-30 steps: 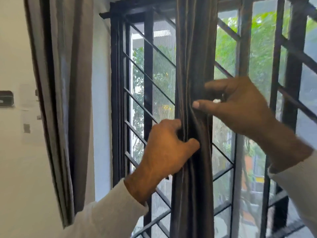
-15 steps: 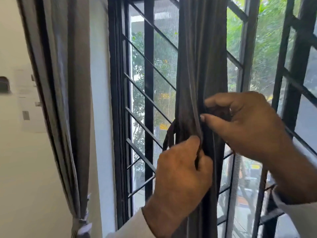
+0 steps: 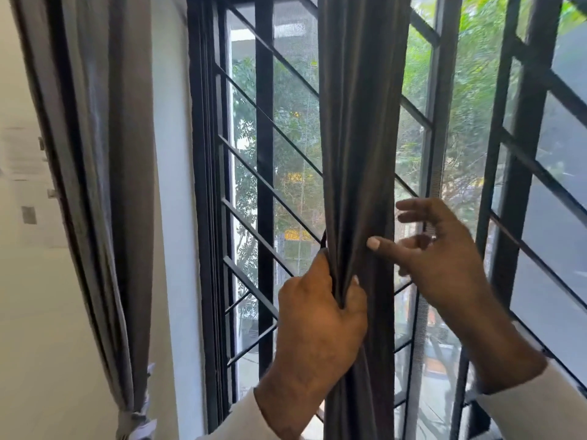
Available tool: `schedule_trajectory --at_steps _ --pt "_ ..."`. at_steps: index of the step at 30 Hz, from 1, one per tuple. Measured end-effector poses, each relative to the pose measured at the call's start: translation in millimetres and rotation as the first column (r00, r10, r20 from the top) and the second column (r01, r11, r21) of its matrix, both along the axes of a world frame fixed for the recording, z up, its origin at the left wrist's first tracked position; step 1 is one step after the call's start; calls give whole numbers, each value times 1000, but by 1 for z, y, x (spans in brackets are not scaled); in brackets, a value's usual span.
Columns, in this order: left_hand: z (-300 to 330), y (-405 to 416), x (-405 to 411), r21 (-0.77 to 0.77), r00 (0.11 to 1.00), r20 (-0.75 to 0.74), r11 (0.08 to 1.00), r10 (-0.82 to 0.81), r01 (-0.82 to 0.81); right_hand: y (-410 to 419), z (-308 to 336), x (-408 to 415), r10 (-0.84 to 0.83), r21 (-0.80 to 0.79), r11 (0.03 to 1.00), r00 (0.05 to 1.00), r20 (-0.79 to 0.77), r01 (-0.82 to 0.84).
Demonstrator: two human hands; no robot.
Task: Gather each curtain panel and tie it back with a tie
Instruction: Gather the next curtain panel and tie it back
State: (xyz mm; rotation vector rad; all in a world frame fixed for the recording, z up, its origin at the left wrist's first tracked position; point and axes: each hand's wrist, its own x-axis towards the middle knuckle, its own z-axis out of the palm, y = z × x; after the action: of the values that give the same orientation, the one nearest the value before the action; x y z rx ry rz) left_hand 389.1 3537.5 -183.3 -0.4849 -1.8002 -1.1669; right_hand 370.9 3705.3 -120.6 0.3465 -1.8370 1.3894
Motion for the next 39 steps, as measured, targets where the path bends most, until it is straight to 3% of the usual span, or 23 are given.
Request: schedule_trajectory --at_steps 3,7,10,13,17,20,22,25,26,28,30,31,33,36,39 --pt "-2 -1 4 -43 1000 20 999 -2 3 6 -25 1 -2 45 999 999 54 0" --pt "-5 0 5 -64 999 54 998 -1 5 0 -59 14 -10 85 996 998 -66 16" --pt "-8 5 8 -49 999 35 998 -26 28 -8 -77 20 146 74 987 986 -81 -140" --pt "-11 9 10 -15 994 40 995 -101 101 -6 -87 13 339 -78 937 940 -40 -341" --pt "-11 10 12 12 979 55 980 -198 198 -9 -100 17 406 21 914 911 -71 -405" --pt "-12 8 7 118 978 74 976 -193 183 -10 -116 16 431 -12 902 900 -57 -433" --pt "-12 5 -2 172 989 74 979 -125 111 -12 -126 12 414 -58 907 908 -66 -418" --pt "-10 2 -13 186 985 98 975 -140 120 -20 -125 18 472 -307 839 881 5 -448" --pt "-10 1 -17 182 981 102 973 -164 143 -22 -123 20 417 -334 861 908 34 -383" --pt "-9 -1 -24 163 977 115 973 -180 160 -22 -115 22 132 -230 966 991 33 -121" --pt "-9 -2 -28 153 973 129 973 -193 172 -16 -105 16 -162 -85 984 986 -43 158" --pt "-9 -3 -29 146 970 136 972 -202 182 -13 -99 10 -224 -34 974 973 -55 222" --pt "-7 -3 -29 126 965 151 972 -215 197 -7 -87 -7 -226 79 971 974 5 225" --pt "-4 -4 -29 114 962 176 975 -208 190 -2 -75 -27 -113 188 978 986 126 88" --pt "-5 -3 -27 93 986 139 992 -94 82 -5 -80 -26 -106 180 979 992 70 92"
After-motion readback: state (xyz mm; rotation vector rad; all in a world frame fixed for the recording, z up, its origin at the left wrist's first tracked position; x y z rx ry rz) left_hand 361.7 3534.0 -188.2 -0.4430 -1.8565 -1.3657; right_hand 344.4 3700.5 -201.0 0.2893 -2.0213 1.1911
